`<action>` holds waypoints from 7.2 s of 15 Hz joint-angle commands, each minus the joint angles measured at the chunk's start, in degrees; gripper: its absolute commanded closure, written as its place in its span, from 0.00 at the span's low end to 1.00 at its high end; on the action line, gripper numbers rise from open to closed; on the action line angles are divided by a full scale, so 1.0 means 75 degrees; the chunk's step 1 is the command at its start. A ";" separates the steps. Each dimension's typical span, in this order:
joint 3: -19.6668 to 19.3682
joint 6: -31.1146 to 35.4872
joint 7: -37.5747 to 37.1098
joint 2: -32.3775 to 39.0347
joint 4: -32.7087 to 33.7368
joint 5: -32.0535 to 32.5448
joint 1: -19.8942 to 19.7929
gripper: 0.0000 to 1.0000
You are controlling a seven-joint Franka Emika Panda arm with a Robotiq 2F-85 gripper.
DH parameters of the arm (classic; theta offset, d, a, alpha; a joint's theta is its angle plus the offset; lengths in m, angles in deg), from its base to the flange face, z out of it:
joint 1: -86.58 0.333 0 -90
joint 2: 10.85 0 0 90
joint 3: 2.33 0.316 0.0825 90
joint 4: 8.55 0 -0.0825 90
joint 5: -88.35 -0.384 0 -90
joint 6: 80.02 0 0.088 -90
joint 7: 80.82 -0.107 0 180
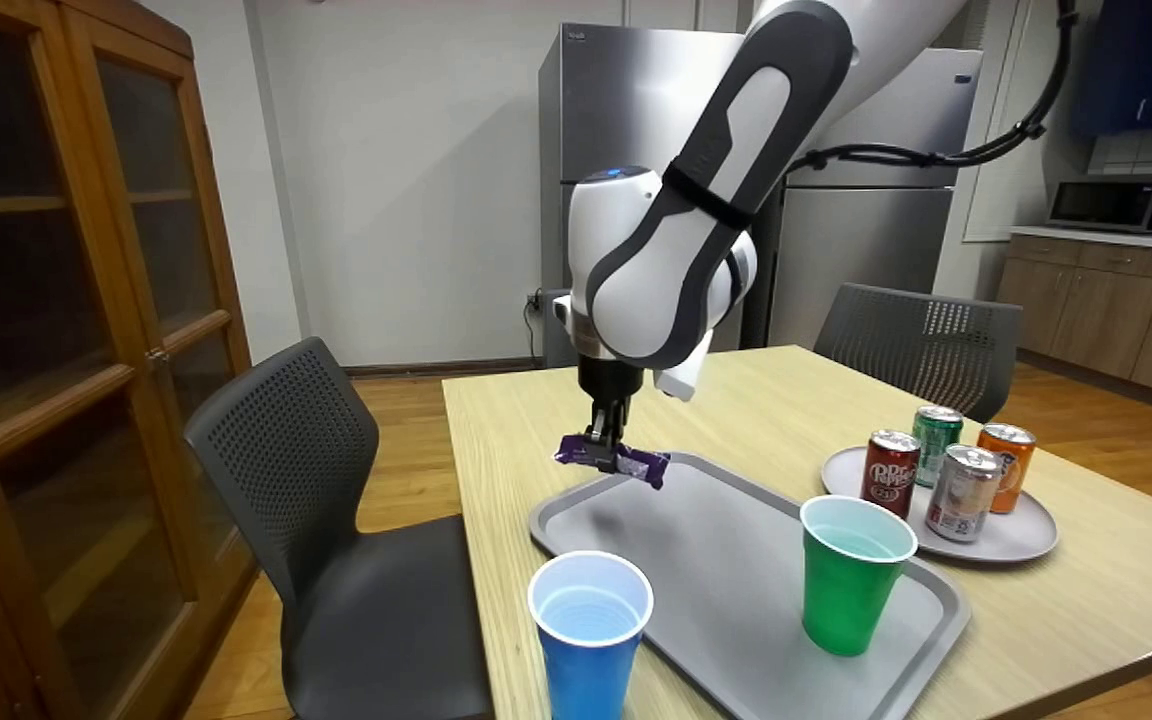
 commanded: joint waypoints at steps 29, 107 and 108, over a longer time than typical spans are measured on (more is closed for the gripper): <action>-0.0506 -0.1066 -0.0680 0.2826 0.4300 0.0166 0.1182 0.59; 0.0320 0.0120 -0.4375 -0.5143 -0.6765 -0.0206 -0.0751 0.00; 0.0313 0.0111 -0.4369 -0.5069 -0.6726 -0.0217 -0.0745 0.00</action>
